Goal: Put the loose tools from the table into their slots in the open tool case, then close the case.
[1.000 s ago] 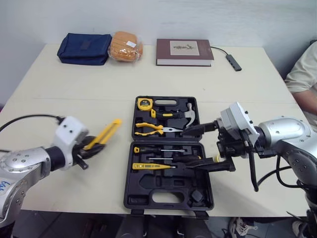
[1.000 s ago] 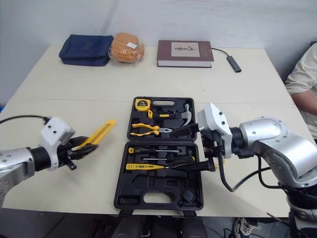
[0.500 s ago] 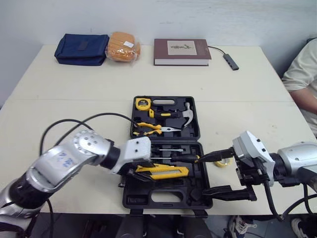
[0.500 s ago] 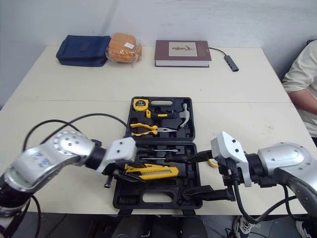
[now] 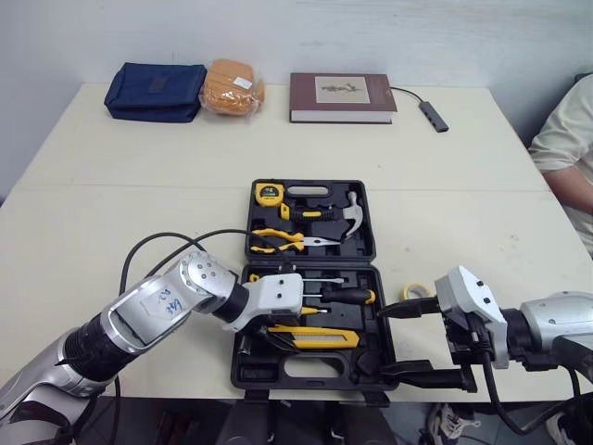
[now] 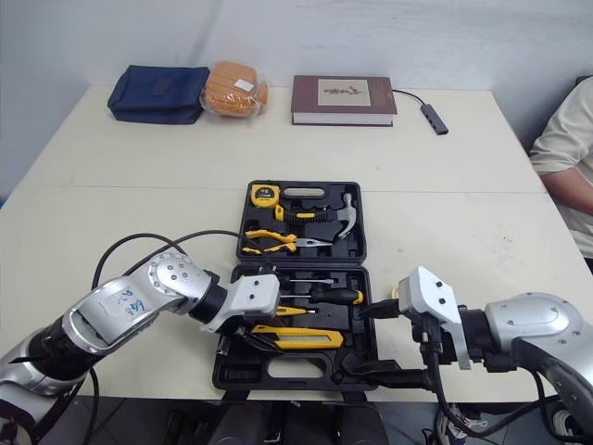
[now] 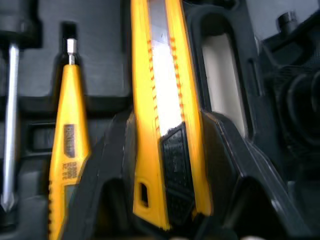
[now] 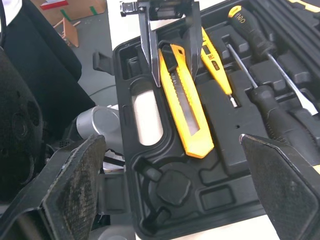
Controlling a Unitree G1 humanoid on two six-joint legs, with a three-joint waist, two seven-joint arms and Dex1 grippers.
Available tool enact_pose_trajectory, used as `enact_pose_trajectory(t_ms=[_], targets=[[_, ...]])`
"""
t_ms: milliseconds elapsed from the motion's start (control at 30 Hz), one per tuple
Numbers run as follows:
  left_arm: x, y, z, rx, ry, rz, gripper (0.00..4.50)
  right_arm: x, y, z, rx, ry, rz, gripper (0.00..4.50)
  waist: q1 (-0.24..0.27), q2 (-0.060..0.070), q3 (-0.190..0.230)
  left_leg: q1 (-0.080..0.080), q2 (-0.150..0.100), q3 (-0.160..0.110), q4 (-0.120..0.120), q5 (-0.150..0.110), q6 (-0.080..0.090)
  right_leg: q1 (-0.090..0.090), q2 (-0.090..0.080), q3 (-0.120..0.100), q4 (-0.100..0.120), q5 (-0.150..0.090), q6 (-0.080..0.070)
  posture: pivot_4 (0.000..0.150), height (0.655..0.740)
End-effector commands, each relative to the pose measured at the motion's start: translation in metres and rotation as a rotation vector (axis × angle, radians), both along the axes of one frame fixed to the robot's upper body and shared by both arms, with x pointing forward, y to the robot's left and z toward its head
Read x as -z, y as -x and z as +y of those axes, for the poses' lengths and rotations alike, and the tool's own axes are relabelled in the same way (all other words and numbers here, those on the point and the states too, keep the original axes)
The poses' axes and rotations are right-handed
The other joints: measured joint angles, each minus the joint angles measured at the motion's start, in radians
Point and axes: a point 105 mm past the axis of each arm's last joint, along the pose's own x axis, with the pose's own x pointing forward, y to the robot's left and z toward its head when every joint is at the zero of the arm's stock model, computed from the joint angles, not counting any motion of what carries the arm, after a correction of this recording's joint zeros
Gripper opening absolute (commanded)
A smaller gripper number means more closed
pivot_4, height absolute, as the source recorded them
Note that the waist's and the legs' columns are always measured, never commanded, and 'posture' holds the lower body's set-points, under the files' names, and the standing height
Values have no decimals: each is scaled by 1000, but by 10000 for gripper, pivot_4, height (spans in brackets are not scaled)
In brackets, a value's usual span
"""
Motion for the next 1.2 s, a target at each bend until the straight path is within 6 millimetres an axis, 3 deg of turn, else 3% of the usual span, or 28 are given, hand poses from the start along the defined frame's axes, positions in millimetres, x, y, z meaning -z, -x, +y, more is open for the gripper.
enact_pose_trajectory(t_ms=[33, 133, 200, 400, 567, 667, 933, 1100, 1200], targets=[[9, 1, 1, 16, -42, -27, 11983, -7, -1, -2, -14, 16, -53, 45000, 0, 0, 0, 0, 0, 0, 0, 0, 0, 0, 0, 0, 0, 0, 0, 1500, 7400], [10, -6, 0, -15, -35, -49, 11983, -5, -1, -1, -14, 12, -53, 45000, 0, 0, 0, 0, 0, 0, 0, 0, 0, 0, 0, 0, 0, 0, 0, 1500, 7400], [5, 1, -1, -9, -5, -5, 22089, -4, 0, -1, -13, 12, -50, 45000, 0, 0, 0, 1, 0, 0, 1, 0, 0, 1, 0, 0, 1, 0, 0, 1500, 7400], [-13, 7, 8, -20, 78, 58, 44320, -3, -1, -3, -14, 18, -45, 45000, -2, 0, 0, 0, 0, -1, 1, 0, 0, 1, 0, 0, 1, 0, 0, 1500, 7400], [-23, 4, 0, 35, 294, -48, 44320, -3, -2, -4, -21, 22, -49, 45000, -1, 0, 0, 0, 0, -1, 2, 0, 0, 1, 0, 0, 2, 0, 0, 1500, 7400], [-28, 5, -5, 62, 430, -76, 36364, -3, -3, -3, -24, 20, -51, 45000, 1, 0, 0, 0, 0, -1, 3, -1, 1, 1, -1, 0, 1, 0, 0, 1500, 7400], [-8, 7, -6, 54, 473, -19, 392, -5, -4, 3, -41, 3, -63, 45000, -2, 0, 0, 0, 0, -2, 3, -1, 1, 1, -1, -1, 2, 0, 0, 1500, 7400], [10, 9, -4, 75, 397, -7, 392, -5, -7, 6, -43, -1, -77, 45000, -1, 0, 0, 0, 0, -1, 3, -1, 1, 1, -1, -1, 2, 0, 0, 1500, 7400], [26, 2, -3, 81, 317, -84, 392, -5, -9, 7, -40, -2, -83, 45000, 0, 0, 0, 0, 0, -1, 3, -1, 1, 1, -1, -1, 2, 0, 0, 1500, 7400]])
